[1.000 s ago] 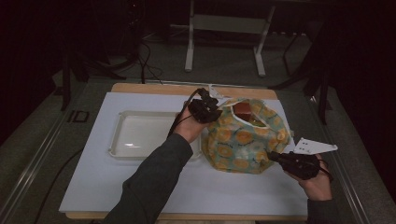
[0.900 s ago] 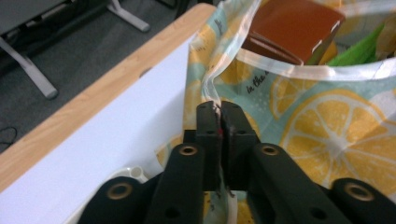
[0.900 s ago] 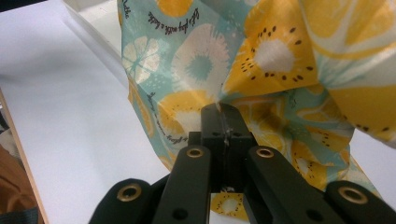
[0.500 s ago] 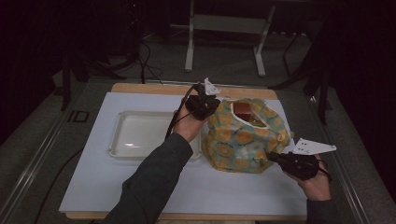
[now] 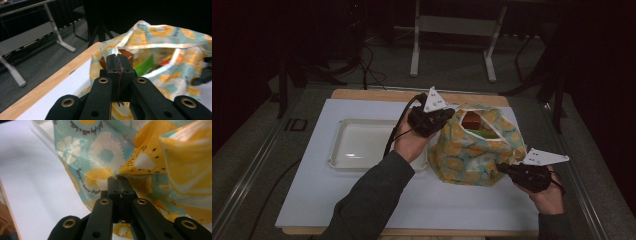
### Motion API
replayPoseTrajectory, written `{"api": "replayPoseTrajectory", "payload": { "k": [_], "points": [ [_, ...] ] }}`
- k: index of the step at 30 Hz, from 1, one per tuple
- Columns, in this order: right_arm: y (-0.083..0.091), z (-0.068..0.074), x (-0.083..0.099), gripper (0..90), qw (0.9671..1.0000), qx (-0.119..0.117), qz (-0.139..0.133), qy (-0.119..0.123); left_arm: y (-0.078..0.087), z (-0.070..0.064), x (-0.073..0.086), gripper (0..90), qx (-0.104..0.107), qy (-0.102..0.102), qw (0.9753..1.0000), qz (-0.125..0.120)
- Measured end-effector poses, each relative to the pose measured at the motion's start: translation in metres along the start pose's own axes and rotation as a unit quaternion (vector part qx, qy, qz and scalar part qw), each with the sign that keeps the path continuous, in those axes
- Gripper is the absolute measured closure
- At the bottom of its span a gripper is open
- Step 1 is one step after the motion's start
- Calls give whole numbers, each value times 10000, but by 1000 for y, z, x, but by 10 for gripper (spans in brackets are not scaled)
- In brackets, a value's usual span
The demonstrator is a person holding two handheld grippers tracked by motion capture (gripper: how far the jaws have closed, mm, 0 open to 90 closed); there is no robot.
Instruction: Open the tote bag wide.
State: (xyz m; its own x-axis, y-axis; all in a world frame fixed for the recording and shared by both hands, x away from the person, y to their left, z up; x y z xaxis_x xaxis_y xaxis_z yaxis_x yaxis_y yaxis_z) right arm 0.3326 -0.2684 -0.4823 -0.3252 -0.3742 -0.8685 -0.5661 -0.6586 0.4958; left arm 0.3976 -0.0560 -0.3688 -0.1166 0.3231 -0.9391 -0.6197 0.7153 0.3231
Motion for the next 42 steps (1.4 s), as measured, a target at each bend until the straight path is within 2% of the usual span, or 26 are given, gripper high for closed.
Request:
{"api": "replayPoseTrajectory", "payload": {
  "k": [2,5,8,13,21,26,30,31,34,37,42],
  "points": [
    [-2,-1,1,900,10000,29,31,1,3,-5,2,888,3,-101,9999,-30],
    [-6,-3,4,900,10000,64,68,-34,5,-11,8,888,109,-82,9999,-50],
    [-10,-5,8,900,9998,93,128,-85,7,-16,18,888,168,-158,9997,-23],
    [-15,-10,16,900,9996,108,189,-178,10,-23,32,886,272,-114,9996,-19],
    [-24,-17,28,900,9984,217,374,-363,14,-32,51,882,479,-161,9987,-28],
    [-30,-20,32,900,9976,273,428,-475,19,-37,54,879,595,-235,9978,-156],
    [-36,-25,35,900,9963,356,474,-615,27,-46,57,878,786,-426,9955,-312],
    [-36,-26,35,900,9961,387,461,-650,28,-49,60,878,804,-536,9949,-282],
    [-38,-27,35,900,9954,432,445,-728,27,-53,67,878,878,-680,9937,-165],
    [-39,-29,35,900,9948,462,444,-790,21,-58,78,879,996,-644,9929,-41],
    [-41,-31,36,900,9944,489,408,-849,3,-61,98,880,956,-769,9918,367]
  ]
}}
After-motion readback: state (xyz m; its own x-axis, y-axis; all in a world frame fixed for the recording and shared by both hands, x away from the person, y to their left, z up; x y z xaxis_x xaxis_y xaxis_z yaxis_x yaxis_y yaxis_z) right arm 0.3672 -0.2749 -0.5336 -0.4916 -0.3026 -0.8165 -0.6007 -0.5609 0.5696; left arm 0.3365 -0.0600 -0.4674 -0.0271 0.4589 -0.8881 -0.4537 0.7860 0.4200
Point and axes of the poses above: each handheld gripper's, and its own axes: y roughly backward along the jaws, x roughly out of its underside, z roughly to its left, the point moved 9 cm from there along -y, roughly forward along the jaws, and after that the axes turned 5 degrees about -z, right-handed, at the moved point
